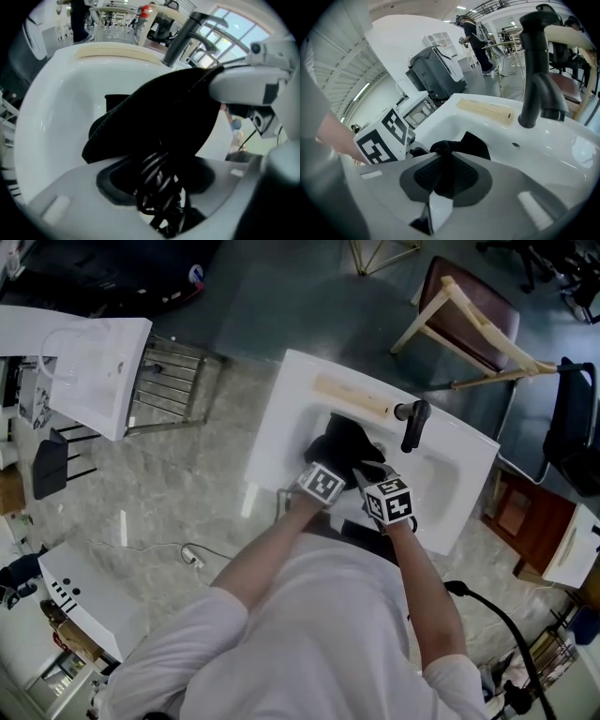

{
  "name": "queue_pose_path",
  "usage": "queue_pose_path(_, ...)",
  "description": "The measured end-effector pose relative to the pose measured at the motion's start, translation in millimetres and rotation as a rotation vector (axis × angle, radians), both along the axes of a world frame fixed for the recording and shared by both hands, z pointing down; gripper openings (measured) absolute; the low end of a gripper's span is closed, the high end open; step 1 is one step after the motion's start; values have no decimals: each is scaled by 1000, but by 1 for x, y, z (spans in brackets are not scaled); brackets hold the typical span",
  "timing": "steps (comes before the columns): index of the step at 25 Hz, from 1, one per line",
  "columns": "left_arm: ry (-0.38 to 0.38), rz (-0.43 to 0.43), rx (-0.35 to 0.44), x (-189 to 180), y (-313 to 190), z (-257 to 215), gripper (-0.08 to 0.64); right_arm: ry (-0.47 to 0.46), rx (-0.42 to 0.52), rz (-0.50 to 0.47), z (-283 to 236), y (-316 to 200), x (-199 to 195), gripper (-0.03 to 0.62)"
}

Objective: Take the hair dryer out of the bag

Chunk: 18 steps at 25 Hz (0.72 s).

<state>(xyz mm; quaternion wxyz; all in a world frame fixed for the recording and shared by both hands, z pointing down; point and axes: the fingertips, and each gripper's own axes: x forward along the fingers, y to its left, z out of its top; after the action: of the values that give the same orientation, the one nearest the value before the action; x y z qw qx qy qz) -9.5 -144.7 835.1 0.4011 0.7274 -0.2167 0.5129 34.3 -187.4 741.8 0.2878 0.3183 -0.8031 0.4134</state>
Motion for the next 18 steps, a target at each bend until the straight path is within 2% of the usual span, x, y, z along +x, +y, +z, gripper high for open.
queue_pose_path(2,13,-30,-6,-5,0,-11,242,-1,6,9,-1,-1,4,57)
queue_pose_path(5,97,-95,-90,-1,19,-28,244,-5,12,26,-4,-2,11,59)
queue_pose_path(7,127,-130,-114,-3,24,-35,244,-53,9,12,-11,1,8,113)
queue_pose_path(10,133,-165,-125,-15,28,-40,244,-136,-9,-13,-27,8,2,181)
queue_pose_path(15,156,-188,-132,-28,32,-54,244,-203,-21,71,-41,12,22,186)
queue_pose_path(18,192,-207,-144,-30,34,-70,244,-182,-34,124,-37,13,36,181)
